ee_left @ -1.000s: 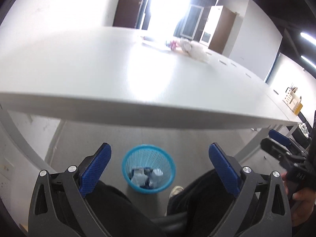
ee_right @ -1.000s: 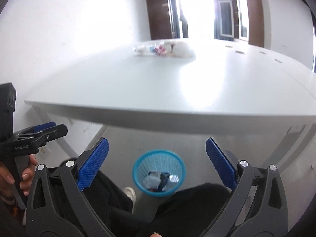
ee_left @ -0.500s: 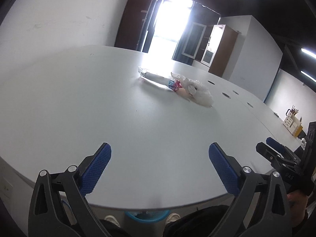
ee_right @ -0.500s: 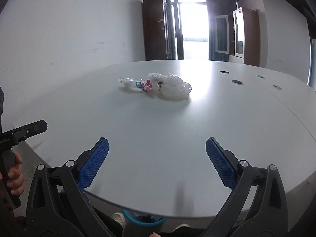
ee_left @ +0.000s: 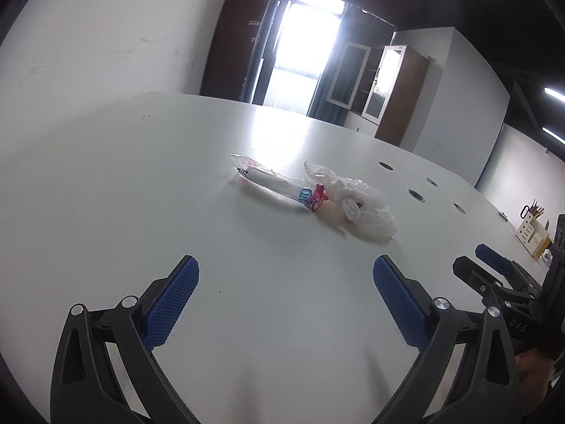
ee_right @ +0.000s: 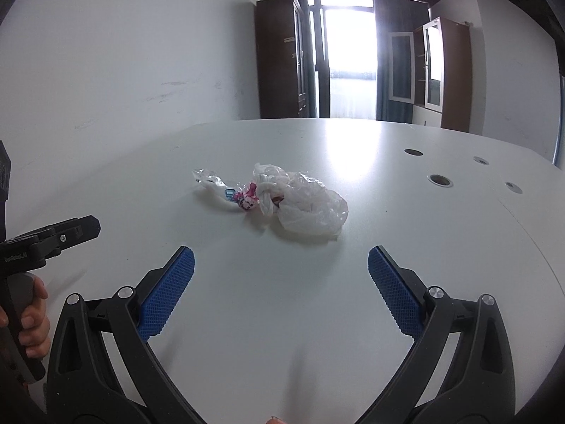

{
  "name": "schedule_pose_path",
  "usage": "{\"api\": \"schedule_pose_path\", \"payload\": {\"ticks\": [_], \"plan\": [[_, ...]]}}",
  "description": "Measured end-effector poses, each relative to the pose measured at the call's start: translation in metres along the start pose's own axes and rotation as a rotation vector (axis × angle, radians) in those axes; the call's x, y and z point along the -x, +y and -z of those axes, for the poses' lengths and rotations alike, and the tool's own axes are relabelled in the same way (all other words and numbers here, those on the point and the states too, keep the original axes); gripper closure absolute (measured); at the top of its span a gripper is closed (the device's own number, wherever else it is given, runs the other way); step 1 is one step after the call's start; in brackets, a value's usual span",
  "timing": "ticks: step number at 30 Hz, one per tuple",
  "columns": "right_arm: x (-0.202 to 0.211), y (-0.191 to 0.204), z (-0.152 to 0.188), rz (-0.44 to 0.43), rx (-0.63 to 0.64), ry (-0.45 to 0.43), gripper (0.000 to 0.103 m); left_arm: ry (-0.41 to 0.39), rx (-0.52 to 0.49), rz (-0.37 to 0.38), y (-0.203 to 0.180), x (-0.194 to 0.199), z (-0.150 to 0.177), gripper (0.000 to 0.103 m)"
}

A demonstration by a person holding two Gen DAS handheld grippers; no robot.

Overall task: Collect trash
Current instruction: 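Raise both open tools from the wastebasket toward the table, then grasp the pink-printed clear wrapper with the left tool while the right tool grasps the white plastic bag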

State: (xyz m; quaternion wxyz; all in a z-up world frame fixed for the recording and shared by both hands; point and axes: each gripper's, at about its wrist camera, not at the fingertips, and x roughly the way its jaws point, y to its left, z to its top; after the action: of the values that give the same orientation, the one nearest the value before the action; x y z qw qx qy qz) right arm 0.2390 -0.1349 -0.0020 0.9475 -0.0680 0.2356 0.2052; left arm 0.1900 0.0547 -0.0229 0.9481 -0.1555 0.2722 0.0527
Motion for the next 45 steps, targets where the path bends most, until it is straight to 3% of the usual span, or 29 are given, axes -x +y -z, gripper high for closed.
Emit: {"api": "schedule_pose_path", "payload": {"ticks": [6, 10, 12, 16, 22, 26, 29, 34, 37, 41, 44, 45], "plan": [[-0.034, -0.009, -0.022, -0.010, -0.004, 0.017, 0.009, 0.058, 0.033, 0.030, 0.000, -0.038, -0.023, 0.006], [-0.067, -0.018, -0.045, -0.035, -0.017, 0.023, 0.009, 0.047, 0.056, 0.004, 0.005, -0.068, -0.050, 0.006], [-0.089, -0.022, -0.055, -0.023, -0.022, 0.025, 0.009, 0.047, 0.087, -0.044, 0.008, -0.092, -0.068, 0.006], [-0.124, -0.032, -0.064, -0.005, -0.046, 0.020, 0.009, 0.072, 0.125, -0.013, 0.014, -0.128, -0.088, 0.006], [-0.156, -0.043, -0.071, 0.031, -0.011, 0.067, 0.009, 0.074, 0.100, -0.050, 0.024, -0.160, -0.097, 0.006], [-0.172, -0.060, -0.065, -0.092, -0.148, 0.161, 0.009, 0.129, 0.187, 0.019, 0.032, -0.177, -0.095, 0.006], [-0.179, -0.055, -0.063, -0.036, -0.094, 0.193, 0.009, 0.129, 0.133, -0.026, 0.024, -0.185, -0.093, 0.006], [-0.191, -0.058, -0.056, -0.079, -0.121, 0.267, 0.010, 0.162, 0.189, 0.010, 0.033, -0.195, -0.091, 0.008], [-0.193, -0.061, -0.052, -0.095, -0.130, 0.297, 0.028, 0.186, 0.240, 0.035, 0.043, -0.198, -0.090, 0.014], [-0.196, -0.059, -0.050, -0.114, -0.116, 0.320, 0.048, 0.222, 0.208, 0.029, 0.037, -0.209, -0.085, 0.029], [-0.192, -0.056, -0.049, -0.127, -0.112, 0.317, 0.066, 0.258, 0.189, 0.026, 0.034, -0.216, -0.081, 0.050], [-0.191, -0.056, -0.049, -0.128, -0.112, 0.314, 0.073, 0.259, 0.186, 0.020, 0.035, -0.216, -0.080, 0.064]]}}
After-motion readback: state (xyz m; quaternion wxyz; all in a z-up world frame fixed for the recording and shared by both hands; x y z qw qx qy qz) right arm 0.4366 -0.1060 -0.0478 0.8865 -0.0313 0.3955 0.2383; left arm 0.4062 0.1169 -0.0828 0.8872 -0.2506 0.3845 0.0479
